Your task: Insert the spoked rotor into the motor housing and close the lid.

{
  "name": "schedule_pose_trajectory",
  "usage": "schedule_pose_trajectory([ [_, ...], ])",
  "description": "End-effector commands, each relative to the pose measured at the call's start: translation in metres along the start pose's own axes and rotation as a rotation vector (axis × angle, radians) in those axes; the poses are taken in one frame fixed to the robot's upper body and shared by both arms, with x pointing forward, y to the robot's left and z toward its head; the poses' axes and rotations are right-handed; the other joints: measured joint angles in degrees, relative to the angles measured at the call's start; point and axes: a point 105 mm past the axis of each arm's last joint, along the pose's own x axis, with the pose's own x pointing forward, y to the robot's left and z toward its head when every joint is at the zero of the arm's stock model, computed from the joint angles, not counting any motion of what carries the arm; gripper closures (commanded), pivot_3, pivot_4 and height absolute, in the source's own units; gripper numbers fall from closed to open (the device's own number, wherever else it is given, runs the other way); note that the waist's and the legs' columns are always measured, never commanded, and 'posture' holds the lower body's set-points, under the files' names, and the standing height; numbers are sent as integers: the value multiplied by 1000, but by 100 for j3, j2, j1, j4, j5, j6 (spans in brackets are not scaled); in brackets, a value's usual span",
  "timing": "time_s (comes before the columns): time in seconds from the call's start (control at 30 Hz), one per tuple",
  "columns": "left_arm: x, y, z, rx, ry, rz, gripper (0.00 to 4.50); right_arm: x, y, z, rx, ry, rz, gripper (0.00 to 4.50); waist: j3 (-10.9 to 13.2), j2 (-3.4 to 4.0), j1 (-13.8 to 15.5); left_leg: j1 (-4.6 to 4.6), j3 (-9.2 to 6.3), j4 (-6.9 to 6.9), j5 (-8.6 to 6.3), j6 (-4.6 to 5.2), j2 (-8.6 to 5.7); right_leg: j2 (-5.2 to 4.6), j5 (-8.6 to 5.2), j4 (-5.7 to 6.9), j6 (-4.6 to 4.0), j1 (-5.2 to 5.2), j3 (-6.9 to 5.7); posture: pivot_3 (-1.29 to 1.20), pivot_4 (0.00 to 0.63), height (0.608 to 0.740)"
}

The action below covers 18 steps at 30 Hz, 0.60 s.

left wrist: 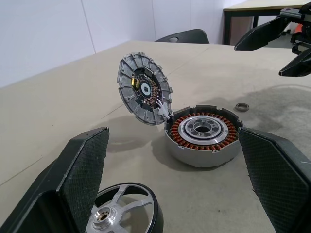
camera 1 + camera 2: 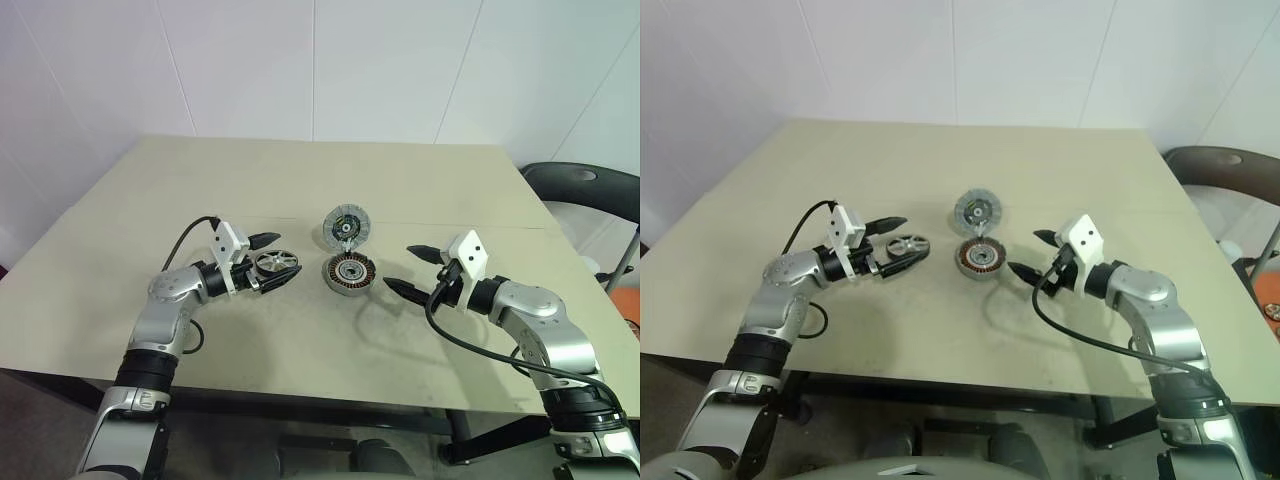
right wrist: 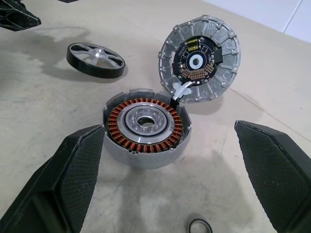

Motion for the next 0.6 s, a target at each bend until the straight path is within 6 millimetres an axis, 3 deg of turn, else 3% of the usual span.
schedule_pose_trajectory([
  [0.03,5,2,15,52,-38,-12,0,-1,-3,17,-54,-44,-13,12,0,0,0,0,0,0,0,0,0,0,0,0,0,0,0,0,0,740],
  [0.13,5,2,14,52,-38,-14,0,1,-10,8,-61,13,-49,12,0,0,1,0,0,0,0,0,0,0,0,0,0,0,0,0,0,740],
  [0.27,6,1,14,51,-37,-15,0,-1,-29,-25,-58,180,-150,12,0,0,2,1,0,2,0,0,0,0,-3,0,-7,0,0,0,0,740],
  [0.6,9,-4,11,45,-40,-11,0,12,-25,-56,-41,295,-201,12,0,0,-9,0,0,-1,0,0,0,0,1,1,1,-1,0,0,0,740],
])
